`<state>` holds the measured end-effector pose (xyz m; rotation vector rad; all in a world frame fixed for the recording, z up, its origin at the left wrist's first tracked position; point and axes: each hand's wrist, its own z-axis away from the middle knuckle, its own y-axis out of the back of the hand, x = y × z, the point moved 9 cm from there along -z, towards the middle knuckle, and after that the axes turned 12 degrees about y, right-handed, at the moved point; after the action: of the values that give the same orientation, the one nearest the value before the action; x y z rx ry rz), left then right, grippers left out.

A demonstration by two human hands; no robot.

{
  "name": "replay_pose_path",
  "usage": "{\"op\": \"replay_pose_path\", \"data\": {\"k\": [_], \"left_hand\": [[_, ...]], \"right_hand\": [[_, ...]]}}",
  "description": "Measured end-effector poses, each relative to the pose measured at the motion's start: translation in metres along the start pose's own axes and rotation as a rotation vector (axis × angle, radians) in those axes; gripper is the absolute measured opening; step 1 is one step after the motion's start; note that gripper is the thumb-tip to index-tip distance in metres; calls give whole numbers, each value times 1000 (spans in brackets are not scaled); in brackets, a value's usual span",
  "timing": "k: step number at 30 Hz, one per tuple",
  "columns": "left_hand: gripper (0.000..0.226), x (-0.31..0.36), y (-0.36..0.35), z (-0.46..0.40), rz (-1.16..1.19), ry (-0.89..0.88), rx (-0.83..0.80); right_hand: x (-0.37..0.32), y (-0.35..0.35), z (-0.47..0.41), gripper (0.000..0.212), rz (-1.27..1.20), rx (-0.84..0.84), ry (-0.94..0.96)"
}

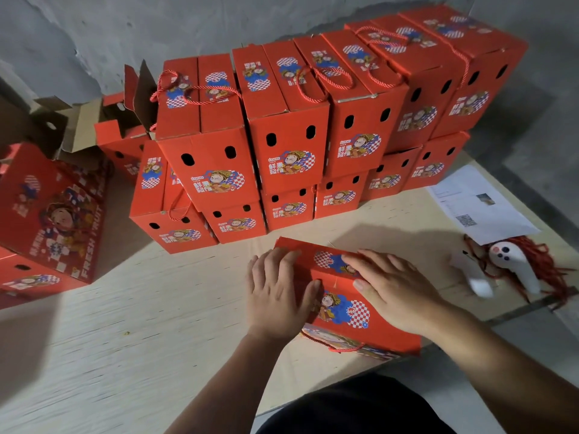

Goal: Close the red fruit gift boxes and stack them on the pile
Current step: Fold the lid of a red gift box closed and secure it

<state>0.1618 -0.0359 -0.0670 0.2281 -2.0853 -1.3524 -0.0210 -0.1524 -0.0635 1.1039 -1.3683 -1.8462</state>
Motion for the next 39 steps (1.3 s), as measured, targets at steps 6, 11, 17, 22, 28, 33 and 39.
{"op": "replay_pose_path", "data": {"k": [6, 11, 17, 22, 28, 33, 39], "left_hand": [[55, -6, -2, -5, -24, 85, -102], [58, 5, 0, -30, -187, -147, -137], [74, 7, -23, -29, -214, -237, -361], [88, 9, -31, -32, -277, -245, -458], [124, 15, -39, 19, -260, -481, -540], [111, 5, -41, -15, -432, -532, -488], [96, -66, -31, -29, -48, 431, -553]], "right_hand": [[-10, 16, -1, 67, 154, 178, 102], [-7, 4, -4, 64, 289, 125, 85], [1, -16, -7, 82, 208, 27, 1], [10, -37, -13, 84, 58, -170, -38], [1, -16, -2, 78, 177, 145, 1], [5, -11, -14, 90, 193, 105, -127], [12, -32, -13, 53, -571, 40, -423]]}}
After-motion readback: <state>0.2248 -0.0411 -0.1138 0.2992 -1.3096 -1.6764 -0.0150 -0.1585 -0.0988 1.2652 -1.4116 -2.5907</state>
